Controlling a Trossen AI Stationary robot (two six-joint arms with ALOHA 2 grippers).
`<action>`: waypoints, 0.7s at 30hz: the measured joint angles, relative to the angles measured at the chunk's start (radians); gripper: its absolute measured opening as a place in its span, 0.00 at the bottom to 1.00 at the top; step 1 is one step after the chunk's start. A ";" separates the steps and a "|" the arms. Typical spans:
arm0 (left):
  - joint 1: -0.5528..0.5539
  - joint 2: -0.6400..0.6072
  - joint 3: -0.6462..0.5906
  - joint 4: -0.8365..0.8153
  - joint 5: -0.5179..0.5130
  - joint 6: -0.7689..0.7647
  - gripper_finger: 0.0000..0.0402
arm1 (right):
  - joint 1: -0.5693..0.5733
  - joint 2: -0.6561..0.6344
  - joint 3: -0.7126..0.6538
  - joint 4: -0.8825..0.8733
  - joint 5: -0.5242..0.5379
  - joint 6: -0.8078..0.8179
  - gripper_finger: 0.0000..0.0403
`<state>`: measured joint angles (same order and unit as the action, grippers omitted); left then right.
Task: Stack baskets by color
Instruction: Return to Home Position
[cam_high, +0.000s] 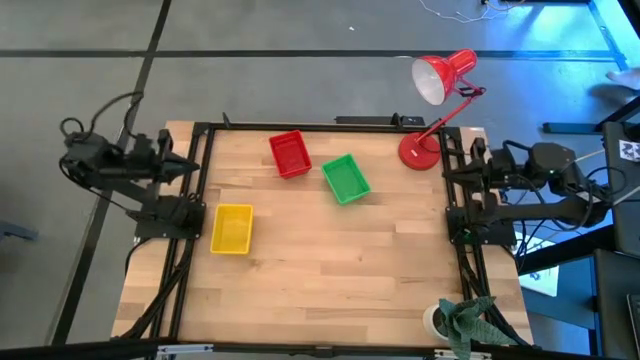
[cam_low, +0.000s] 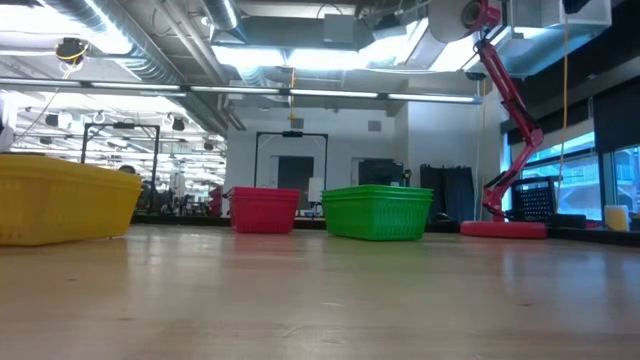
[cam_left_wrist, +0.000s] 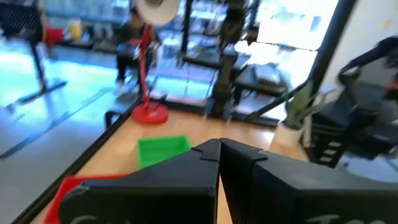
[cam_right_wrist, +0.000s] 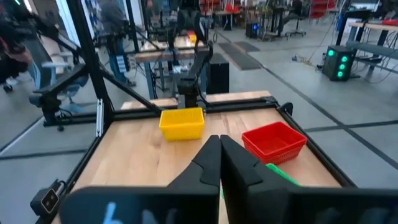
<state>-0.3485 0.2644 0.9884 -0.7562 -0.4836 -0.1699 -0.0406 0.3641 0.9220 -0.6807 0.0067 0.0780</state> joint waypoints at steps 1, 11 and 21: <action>0.000 -0.029 -0.015 0.015 0.015 0.018 0.00 | 0.000 -0.020 -0.016 0.010 0.000 0.002 0.00; 0.000 -0.257 -0.128 0.065 0.108 0.121 0.00 | 0.000 -0.230 -0.166 0.067 0.000 0.024 0.00; 0.002 -0.260 -0.129 0.056 0.204 0.173 0.00 | 0.000 -0.356 -0.229 0.062 -0.012 -0.015 0.00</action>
<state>-0.3466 0.0045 0.8595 -0.7001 -0.2791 0.0027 -0.0408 0.0078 0.6933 -0.6190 -0.0050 0.0630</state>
